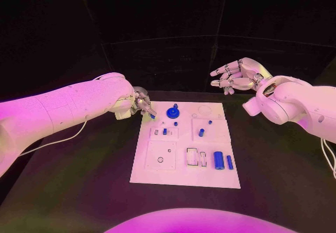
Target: Assemble the parts on the task board
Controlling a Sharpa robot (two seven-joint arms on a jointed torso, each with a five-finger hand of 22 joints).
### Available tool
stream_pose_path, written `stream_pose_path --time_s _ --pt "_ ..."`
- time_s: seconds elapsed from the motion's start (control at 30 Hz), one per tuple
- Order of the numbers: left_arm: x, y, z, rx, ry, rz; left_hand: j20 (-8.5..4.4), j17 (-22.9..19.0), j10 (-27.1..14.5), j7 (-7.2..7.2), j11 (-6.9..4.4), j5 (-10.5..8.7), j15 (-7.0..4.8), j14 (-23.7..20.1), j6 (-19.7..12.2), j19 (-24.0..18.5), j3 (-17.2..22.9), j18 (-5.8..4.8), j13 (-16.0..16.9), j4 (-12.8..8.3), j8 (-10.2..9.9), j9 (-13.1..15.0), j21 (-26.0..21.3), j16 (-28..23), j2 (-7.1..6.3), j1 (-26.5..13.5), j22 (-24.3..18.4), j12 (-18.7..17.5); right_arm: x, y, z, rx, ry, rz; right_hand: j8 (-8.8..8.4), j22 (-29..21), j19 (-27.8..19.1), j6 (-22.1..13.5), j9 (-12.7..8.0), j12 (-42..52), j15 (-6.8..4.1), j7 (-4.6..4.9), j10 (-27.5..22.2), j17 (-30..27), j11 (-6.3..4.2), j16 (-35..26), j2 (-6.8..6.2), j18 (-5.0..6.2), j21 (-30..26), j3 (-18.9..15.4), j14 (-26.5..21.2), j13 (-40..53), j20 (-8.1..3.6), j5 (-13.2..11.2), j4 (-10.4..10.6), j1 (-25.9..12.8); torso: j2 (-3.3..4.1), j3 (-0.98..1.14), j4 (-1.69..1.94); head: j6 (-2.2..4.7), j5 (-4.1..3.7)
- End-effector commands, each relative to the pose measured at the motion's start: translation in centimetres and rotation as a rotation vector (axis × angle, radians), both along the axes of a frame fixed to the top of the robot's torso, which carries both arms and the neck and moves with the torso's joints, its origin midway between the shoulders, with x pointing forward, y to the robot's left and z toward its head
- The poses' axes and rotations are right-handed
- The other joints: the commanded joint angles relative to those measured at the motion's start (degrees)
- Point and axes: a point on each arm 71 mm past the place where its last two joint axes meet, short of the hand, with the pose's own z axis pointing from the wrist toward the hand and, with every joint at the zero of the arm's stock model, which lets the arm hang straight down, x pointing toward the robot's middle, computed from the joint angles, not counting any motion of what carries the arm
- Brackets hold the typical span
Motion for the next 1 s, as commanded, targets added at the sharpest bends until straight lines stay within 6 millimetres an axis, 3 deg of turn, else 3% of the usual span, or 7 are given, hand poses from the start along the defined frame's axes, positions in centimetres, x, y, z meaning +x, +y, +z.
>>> stream_pose_path --time_s 0.03,0.17,0.33,0.6,0.7,0.8,1.0 --pt "-0.5 0.1 0.5 -0.061 -0.050 0.085 -0.13 14.51 0.48 -0.19 -0.12 0.05 -0.43 5.89 0.24 0.37 8.67 -0.69 0.16 -7.76 0.34 0.34 0.36 0.09 -0.17 -0.96 0.13 0.38 0.0 -0.1 0.2 0.003 -0.007 0.005 0.31 -0.08 0.50 -0.37 -0.07 0.14 0.11 -0.13 -0.33 0.07 -0.03 -0.29 0.08 0.37 -0.36 0.05 0.35 -0.05 0.00 0.37 0.17 -0.36 -0.08 0.08 0.17 -0.06 0.02" --pt "-1.7 0.1 0.4 -0.083 -0.073 0.100 -0.18 14.48 0.74 -0.25 -0.18 0.25 -0.48 5.89 0.32 0.54 9.84 -0.76 0.38 -7.99 0.56 0.60 0.57 0.07 -0.71 -1.51 0.46 0.62 0.1 -0.2 0.2 0.002 -0.007 0.002 0.31 -0.08 0.50 -0.37 -0.07 0.14 0.11 -0.13 -0.33 0.07 -0.03 -0.29 0.08 0.37 -0.36 0.05 0.35 -0.05 0.00 0.37 0.17 -0.36 -0.16 0.18 0.40 -0.12 0.10" --pt "-3.2 0.1 -0.5 -0.085 -0.084 0.101 -0.25 14.43 1.10 -0.32 -0.27 0.51 -0.55 5.88 0.44 0.76 11.04 -0.84 0.73 -8.22 0.82 0.89 0.85 0.05 -1.27 -2.10 0.89 0.97 0.1 -0.2 0.1 0.001 -0.006 0.002 0.32 -0.15 0.47 -0.37 -0.07 0.16 0.11 -0.12 -0.34 -0.01 -0.03 -0.38 0.08 0.38 -0.42 0.04 0.33 -0.08 0.00 0.39 0.20 -0.40 -0.21 0.29 0.45 -0.22 0.31" --pt "-4.9 -0.4 -1.6 -0.060 -0.119 0.072 -0.31 14.45 1.32 -0.39 -0.34 0.70 -0.62 5.88 0.55 0.90 11.92 -0.88 0.88 -8.39 1.00 1.09 1.00 0.06 -1.68 -2.49 1.11 1.12 0.2 -0.1 0.1 0.001 -0.004 0.003 0.32 -0.15 0.47 -0.37 -0.07 0.16 0.11 -0.12 -0.34 -0.01 -0.03 -0.38 0.08 0.38 -0.42 0.04 0.33 -0.08 0.00 0.39 0.20 -0.40 -0.14 0.20 0.50 -0.27 0.32" --pt "-5.2 -0.5 -1.8 -0.051 -0.123 0.062 -0.32 14.46 1.34 -0.39 -0.34 0.71 -0.63 5.89 0.56 0.91 11.98 -0.88 0.89 -8.40 1.01 1.10 1.01 0.06 -1.71 -2.52 1.12 1.13 0.2 -0.1 0.1 0.001 -0.004 0.004 0.32 -0.15 0.47 -0.37 -0.07 0.16 0.11 -0.12 -0.34 -0.01 -0.03 -0.38 0.08 0.38 -0.42 0.04 0.33 -0.08 0.00 0.39 0.20 -0.40 -0.15 0.31 0.35 -0.40 0.59" --pt "-5.5 -0.7 -2.0 -0.049 -0.122 0.054 -0.32 14.45 1.36 -0.40 -0.35 0.72 -0.63 5.88 0.57 0.90 12.06 -0.88 0.89 -8.41 1.03 1.12 1.00 0.06 -1.74 -2.56 1.11 1.13 0.2 0.0 0.1 0.001 -0.003 0.004 0.32 -0.15 0.47 -0.37 -0.07 0.16 0.11 -0.12 -0.34 -0.01 -0.03 -0.38 0.08 0.38 -0.42 0.04 0.33 -0.08 0.00 0.39 0.20 -0.40 -0.11 0.20 0.44 -0.35 0.53" --pt "-5.8 -1.3 -2.2 -0.046 -0.116 0.038 -0.34 14.45 1.40 -0.41 -0.36 0.74 -0.65 5.88 0.60 0.90 12.24 -0.87 0.89 -8.43 1.06 1.16 0.98 0.06 -1.83 -2.66 1.08 1.14 0.2 0.1 0.1 0.001 -0.003 0.008 0.32 -0.15 0.47 -0.37 -0.07 0.16 0.11 -0.12 -0.34 -0.01 -0.03 -0.38 0.08 0.38 -0.42 0.04 0.33 -0.08 0.00 0.39 0.20 -0.40 -0.10 0.19 0.40 -0.40 0.65"
